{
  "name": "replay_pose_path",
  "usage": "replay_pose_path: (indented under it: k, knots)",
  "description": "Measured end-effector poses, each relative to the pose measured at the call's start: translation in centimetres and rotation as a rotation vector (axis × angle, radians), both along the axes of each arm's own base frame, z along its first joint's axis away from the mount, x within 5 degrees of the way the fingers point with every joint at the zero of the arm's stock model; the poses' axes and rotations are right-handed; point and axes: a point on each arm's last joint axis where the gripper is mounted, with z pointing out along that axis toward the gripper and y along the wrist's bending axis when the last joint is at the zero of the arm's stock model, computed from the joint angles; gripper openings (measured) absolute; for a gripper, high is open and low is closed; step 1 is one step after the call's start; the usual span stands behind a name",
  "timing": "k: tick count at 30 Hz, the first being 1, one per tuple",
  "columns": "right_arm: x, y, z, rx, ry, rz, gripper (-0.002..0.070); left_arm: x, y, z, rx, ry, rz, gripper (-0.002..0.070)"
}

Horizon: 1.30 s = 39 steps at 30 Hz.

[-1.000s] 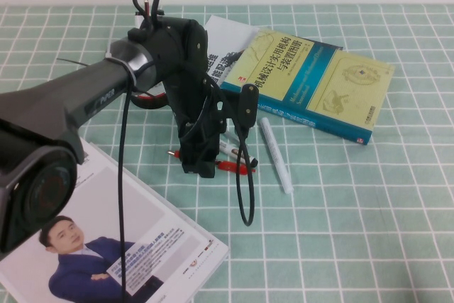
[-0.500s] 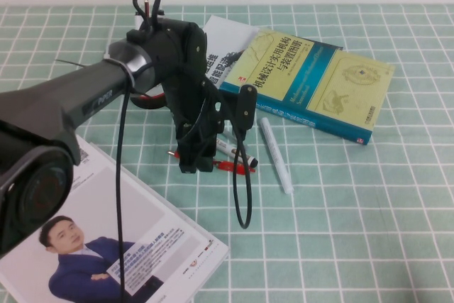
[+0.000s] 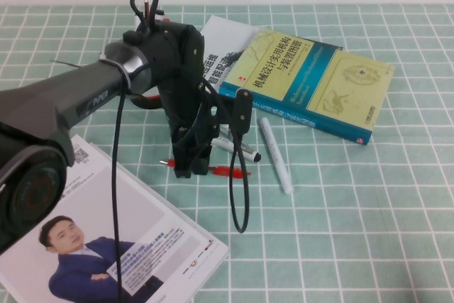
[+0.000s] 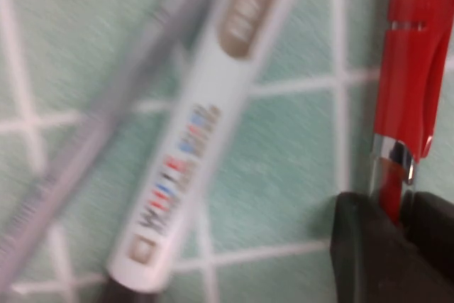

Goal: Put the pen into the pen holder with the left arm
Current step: Pick up the pen on the table, then place the pen onto the pen holder

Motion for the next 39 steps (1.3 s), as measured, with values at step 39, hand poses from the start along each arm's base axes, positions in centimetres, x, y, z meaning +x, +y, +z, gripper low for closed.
replay_pose_path:
  k: [39]
  knots:
    - [0.0, 0.0, 0.0, 0.000, 0.000, 0.000, -0.0020, -8.6, 5.3, 12.8, -0.982, -0.434, 0.891, 0.0069]
